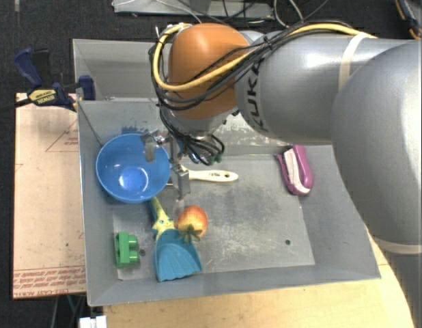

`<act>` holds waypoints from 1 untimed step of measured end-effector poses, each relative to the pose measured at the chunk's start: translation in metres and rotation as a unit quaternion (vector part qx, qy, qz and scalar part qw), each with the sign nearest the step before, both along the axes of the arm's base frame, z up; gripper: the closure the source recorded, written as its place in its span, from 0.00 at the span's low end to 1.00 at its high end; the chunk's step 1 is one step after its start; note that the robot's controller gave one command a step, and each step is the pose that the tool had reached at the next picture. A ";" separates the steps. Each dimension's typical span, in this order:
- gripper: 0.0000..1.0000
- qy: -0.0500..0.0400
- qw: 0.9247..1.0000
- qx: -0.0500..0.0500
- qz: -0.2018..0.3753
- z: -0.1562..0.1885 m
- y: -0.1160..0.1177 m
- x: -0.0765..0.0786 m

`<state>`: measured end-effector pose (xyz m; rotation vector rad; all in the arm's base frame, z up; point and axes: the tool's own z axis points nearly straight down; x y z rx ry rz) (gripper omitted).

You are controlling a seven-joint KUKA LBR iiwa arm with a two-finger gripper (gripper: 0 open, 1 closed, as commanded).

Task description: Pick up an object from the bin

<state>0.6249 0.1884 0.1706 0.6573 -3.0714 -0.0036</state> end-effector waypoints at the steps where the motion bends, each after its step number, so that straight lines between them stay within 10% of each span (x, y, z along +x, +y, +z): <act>1: 0.00 0.002 0.997 0.000 -0.074 0.057 0.015 -0.015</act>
Offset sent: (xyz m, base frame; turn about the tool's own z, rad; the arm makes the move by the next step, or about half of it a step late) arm -0.0014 -0.0082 0.0965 0.0246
